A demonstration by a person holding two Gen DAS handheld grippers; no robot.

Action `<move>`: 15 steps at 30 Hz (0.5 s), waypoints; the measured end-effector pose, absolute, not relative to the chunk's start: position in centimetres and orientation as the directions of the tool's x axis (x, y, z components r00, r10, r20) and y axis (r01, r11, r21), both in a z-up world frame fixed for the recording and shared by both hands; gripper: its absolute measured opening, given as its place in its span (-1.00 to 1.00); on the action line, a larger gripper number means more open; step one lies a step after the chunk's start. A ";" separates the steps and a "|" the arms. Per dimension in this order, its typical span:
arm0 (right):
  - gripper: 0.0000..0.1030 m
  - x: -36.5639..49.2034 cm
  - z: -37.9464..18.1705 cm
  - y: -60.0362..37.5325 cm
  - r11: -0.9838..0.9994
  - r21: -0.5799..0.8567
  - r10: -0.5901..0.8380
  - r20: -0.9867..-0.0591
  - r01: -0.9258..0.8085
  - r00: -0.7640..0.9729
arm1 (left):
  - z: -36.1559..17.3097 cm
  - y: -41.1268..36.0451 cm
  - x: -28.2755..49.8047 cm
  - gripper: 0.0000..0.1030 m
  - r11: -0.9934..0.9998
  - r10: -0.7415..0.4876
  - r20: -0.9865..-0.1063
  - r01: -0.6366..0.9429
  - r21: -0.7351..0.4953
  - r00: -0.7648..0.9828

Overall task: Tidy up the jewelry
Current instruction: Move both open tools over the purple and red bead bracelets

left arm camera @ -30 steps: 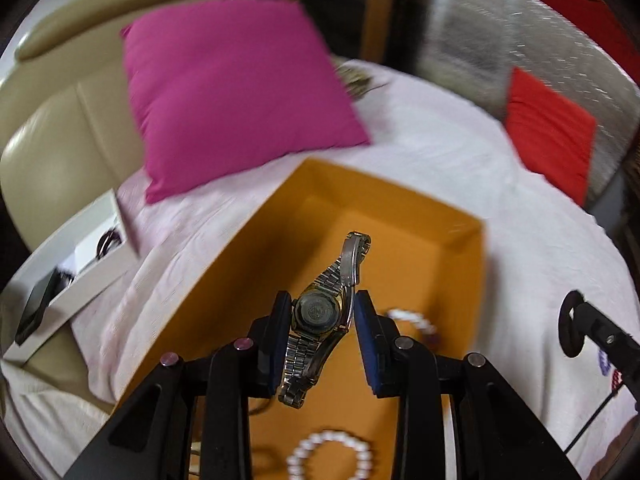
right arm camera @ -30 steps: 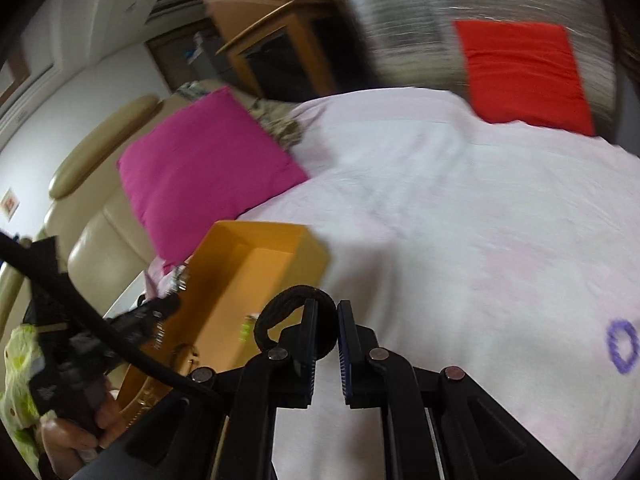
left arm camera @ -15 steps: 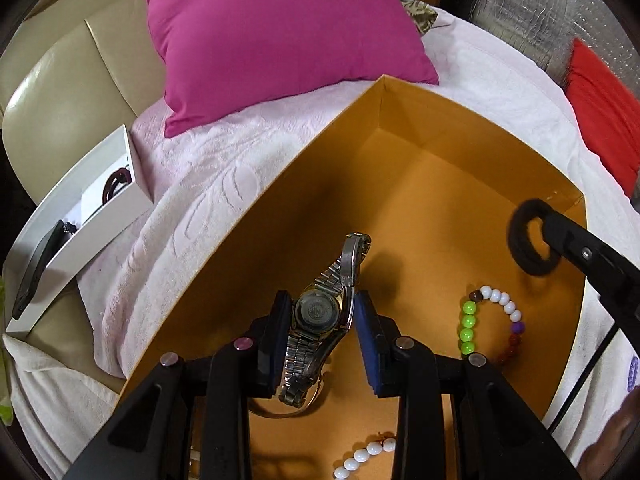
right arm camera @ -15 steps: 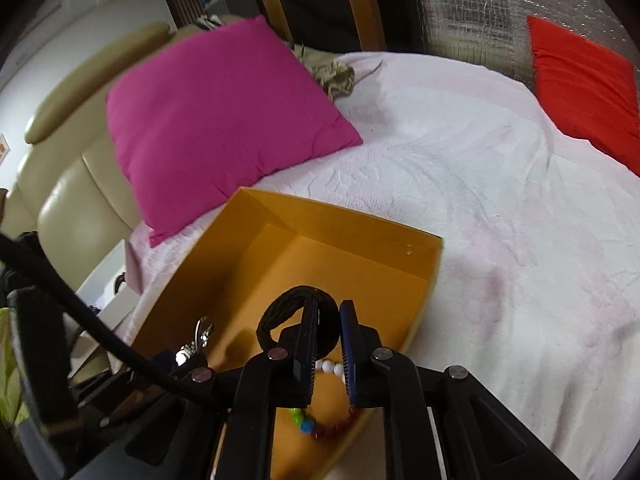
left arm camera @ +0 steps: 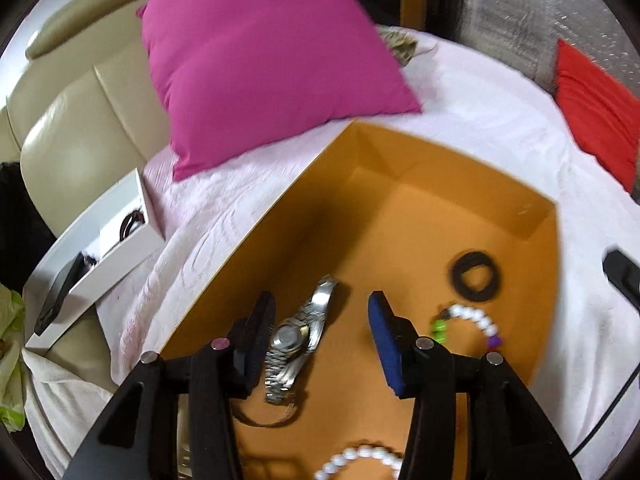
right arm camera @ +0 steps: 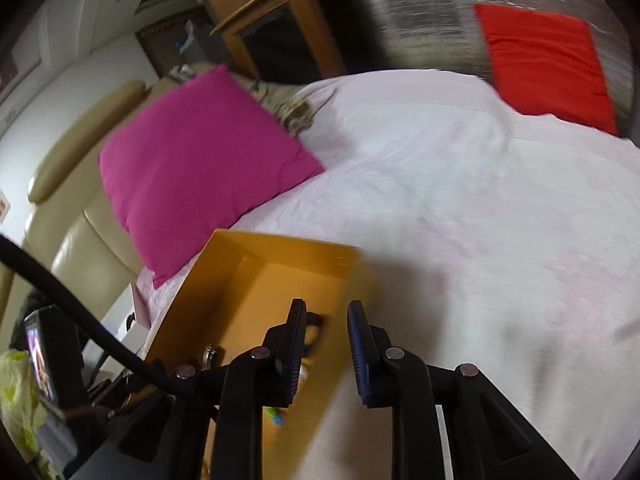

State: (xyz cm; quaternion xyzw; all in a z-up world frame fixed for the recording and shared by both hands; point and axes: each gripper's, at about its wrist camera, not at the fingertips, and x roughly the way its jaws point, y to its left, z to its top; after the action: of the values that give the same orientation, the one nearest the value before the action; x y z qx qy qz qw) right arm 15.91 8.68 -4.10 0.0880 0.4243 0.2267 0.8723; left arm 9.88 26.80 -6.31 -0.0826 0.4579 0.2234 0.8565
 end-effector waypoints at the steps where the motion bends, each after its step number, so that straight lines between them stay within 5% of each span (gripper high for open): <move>1: -0.53 15.6 -3.9 7.2 0.886 0.347 0.462 -0.698 -0.306 0.547 | -5.9 26.1 9.8 -0.05 0.890 0.310 -0.809 -0.451 0.064 0.499; 6: -0.53 13.5 -3.5 0.6 0.915 0.320 0.403 -0.705 -0.246 0.583 | -4.5 23.0 9.9 -0.04 0.911 0.309 -0.764 -0.407 0.067 0.566; 11: -0.51 11.1 -3.7 -6.5 0.939 0.302 0.340 -0.729 -0.167 0.594 | -3.4 19.5 9.8 0.20 0.931 0.298 -0.720 -0.358 0.073 0.627; 15: -0.19 9.2 -4.0 -11.5 0.945 0.310 0.306 -0.736 -0.100 0.604 | -2.9 16.5 10.0 0.21 0.951 0.268 -0.695 -0.300 0.079 0.667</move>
State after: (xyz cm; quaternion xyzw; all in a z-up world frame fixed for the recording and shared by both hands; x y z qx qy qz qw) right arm 9.19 -11.53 -3.95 0.1194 0.4302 0.1145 0.8875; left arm 10.00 16.51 -2.85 -0.0211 0.3772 0.1557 0.9127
